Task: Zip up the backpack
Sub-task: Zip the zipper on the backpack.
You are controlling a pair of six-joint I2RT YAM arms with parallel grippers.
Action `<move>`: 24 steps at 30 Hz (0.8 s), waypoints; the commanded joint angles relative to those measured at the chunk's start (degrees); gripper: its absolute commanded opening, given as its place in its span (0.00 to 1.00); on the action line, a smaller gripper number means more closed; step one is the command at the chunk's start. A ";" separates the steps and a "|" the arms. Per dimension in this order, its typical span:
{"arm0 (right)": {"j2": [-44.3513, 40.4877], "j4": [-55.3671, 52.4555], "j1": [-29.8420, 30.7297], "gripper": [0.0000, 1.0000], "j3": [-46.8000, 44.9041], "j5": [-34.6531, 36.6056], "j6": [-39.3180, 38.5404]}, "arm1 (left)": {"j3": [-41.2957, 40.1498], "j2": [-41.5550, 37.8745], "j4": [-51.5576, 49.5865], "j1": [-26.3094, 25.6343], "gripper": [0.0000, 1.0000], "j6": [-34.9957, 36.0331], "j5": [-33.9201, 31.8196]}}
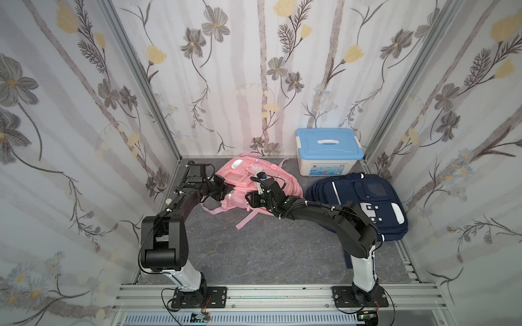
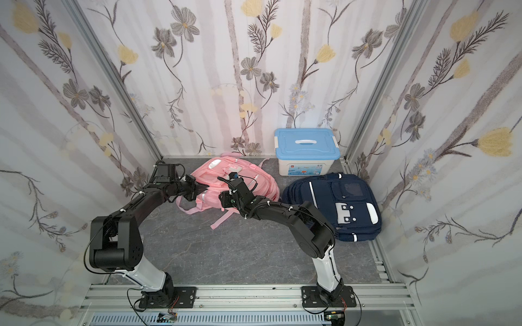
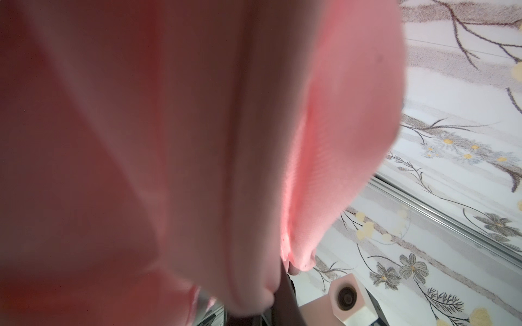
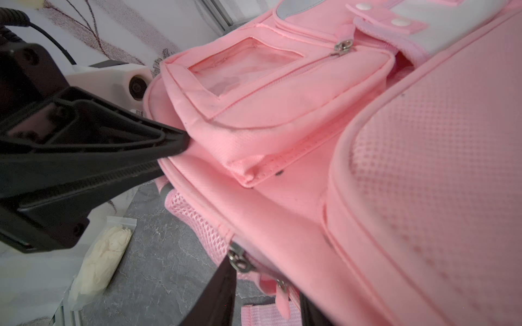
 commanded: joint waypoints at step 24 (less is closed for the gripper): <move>2.14 -1.65 -0.59 0.04 5.39 -2.97 -3.23 | 0.01 0.89 -0.01 0.31 0.00 -1.05 7.40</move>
